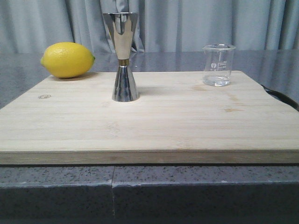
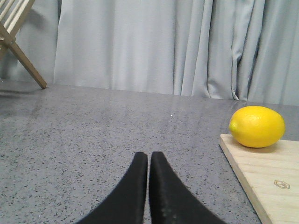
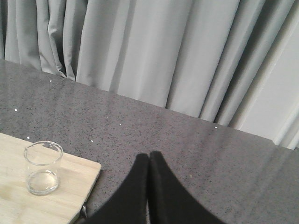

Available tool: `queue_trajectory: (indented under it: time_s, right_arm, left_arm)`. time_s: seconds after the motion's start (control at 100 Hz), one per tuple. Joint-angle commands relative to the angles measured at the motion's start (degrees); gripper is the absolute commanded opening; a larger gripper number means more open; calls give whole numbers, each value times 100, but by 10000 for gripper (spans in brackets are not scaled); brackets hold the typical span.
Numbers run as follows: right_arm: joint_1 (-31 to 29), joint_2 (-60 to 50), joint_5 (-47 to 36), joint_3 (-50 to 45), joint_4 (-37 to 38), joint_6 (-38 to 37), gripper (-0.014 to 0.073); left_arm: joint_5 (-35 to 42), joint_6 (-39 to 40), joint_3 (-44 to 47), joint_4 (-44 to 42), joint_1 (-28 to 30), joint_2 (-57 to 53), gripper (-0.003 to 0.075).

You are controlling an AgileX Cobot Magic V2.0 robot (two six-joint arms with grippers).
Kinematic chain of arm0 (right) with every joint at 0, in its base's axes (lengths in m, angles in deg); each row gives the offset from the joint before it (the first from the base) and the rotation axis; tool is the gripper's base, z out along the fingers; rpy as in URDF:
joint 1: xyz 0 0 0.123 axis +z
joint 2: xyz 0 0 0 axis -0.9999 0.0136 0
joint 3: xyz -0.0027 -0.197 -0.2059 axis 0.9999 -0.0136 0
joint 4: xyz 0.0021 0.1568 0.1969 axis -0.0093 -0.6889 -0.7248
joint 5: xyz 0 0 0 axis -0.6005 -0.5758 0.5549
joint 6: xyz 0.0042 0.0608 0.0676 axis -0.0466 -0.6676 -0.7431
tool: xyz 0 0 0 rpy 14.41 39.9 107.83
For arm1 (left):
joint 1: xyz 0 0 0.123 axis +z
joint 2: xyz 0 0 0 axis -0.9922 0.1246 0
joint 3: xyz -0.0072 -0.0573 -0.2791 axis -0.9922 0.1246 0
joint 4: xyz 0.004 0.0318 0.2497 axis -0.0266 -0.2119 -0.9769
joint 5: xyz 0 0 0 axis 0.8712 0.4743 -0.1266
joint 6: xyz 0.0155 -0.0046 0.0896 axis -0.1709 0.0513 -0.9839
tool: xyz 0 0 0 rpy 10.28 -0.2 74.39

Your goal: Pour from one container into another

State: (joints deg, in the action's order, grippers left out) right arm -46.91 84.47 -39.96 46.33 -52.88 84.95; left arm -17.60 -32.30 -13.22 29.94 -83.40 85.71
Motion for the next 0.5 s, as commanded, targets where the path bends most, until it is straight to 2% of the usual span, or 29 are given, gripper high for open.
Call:
queue_trajectory:
  time_s: [0.0, 0.22, 0.49]
  right_arm:
    - [3, 22, 166, 149, 154, -3, -71]
    - [-37, 22, 163, 149, 154, -3, -71]
    - [-819, 132, 991, 159, 154, -466, -71]
  left_arm:
    - [439, 44, 32, -1, -49, -137, -19]
    - [439, 44, 32, -1, -49, -137, -19]
    - [439, 44, 32, -1, -37, -137, -19]
